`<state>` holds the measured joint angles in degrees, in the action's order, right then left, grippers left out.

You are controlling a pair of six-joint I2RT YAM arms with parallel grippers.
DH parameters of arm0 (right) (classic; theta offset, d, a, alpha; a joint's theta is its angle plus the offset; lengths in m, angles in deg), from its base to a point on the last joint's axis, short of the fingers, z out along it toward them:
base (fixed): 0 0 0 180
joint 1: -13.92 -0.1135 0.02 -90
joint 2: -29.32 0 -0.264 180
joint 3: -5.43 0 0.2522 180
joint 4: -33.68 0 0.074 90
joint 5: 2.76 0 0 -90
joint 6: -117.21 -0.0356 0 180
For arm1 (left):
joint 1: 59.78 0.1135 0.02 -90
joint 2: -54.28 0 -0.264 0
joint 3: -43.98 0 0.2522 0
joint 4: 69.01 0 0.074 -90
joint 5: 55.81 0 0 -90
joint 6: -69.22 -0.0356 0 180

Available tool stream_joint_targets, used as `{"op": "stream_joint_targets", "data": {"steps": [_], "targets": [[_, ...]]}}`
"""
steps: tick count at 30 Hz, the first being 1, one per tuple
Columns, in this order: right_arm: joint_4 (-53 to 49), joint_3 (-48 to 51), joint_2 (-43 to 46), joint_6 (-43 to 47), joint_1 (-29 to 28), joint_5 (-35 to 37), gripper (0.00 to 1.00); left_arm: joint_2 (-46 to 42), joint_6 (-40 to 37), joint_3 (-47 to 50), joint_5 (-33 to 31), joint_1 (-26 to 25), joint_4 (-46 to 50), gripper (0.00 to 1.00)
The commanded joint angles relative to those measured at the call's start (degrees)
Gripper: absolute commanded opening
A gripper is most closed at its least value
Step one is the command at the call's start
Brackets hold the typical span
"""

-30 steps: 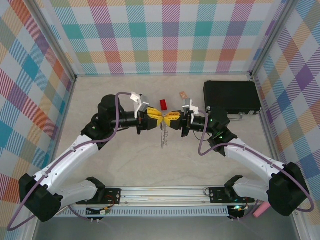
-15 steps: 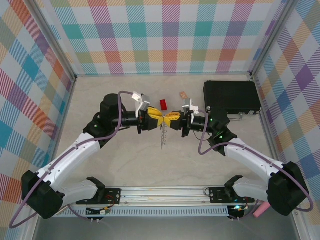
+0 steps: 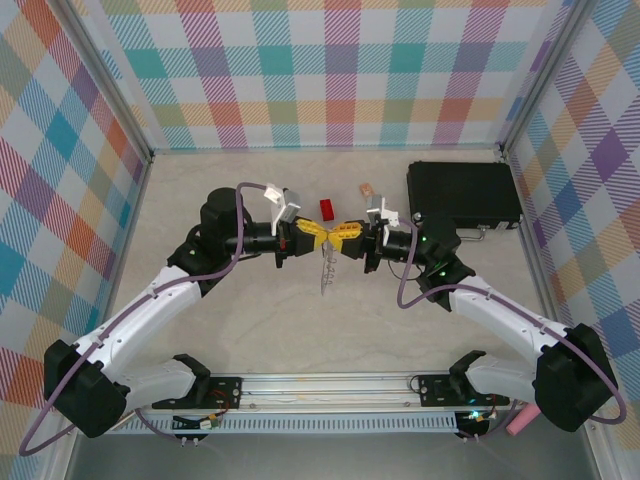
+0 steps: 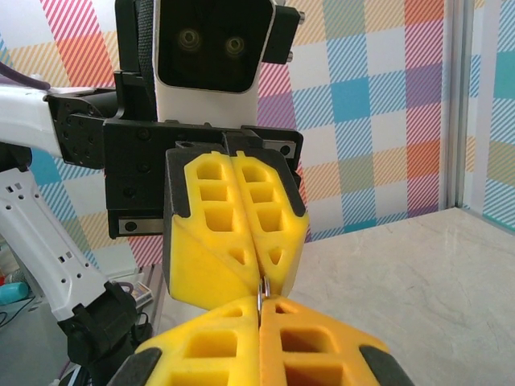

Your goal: Put the keys on the keyring

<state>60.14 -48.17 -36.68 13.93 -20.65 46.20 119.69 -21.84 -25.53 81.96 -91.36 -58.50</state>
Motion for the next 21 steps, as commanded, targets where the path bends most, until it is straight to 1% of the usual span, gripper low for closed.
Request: {"op": "stream_joint_targets", "data": {"steps": [1,2,3,9,12,14,15,18,21], "targets": [[-1.48,-1.39,1.4,0.73,0.03,1.49,0.09,-1.47,-2.24,-0.47,-0.41,0.54,0.87,0.0],[-3.52,-1.77,1.97,1.7,0.11,1.87,0.16,-1.49,-3.34,-1.23,-1.14,0.55,2.48,0.0],[-7.72,-2.43,2.6,2.66,0.27,2.05,0.2,-1.35,-4.86,-2.03,-1.7,0.55,4.74,0.0],[-30.99,-9.78,4.25,12.48,0.64,3.31,0.22,0.05,-14.62,-7.52,-4.52,0.55,19.61,0.0],[-42.21,-15.0,1.92,16.88,0.64,2.95,0.22,0.52,-19.1,-9.28,-6.35,0.55,25.03,0.0],[-48.26,-18.54,-0.86,18.37,0.64,1.7,0.25,1.32,-22.41,-10.97,-7.59,0.48,28.94,0.0],[-50.13,-19.94,-2.2,20.27,0.64,0.94,0.26,1.73,-24.56,-11.85,-8.5,0.46,31.16,0.0],[-51.78,-21.89,-4.33,20.57,0.64,-1.13,0.29,2.73,-29.02,-14.3,-11.51,0.37,36.61,0.0],[-53.88,-23.38,-5.68,21.76,0.46,-2.14,0.3,2.94,-32.17,-15.08,-13.6,0.22,39.36,0.0]]}}
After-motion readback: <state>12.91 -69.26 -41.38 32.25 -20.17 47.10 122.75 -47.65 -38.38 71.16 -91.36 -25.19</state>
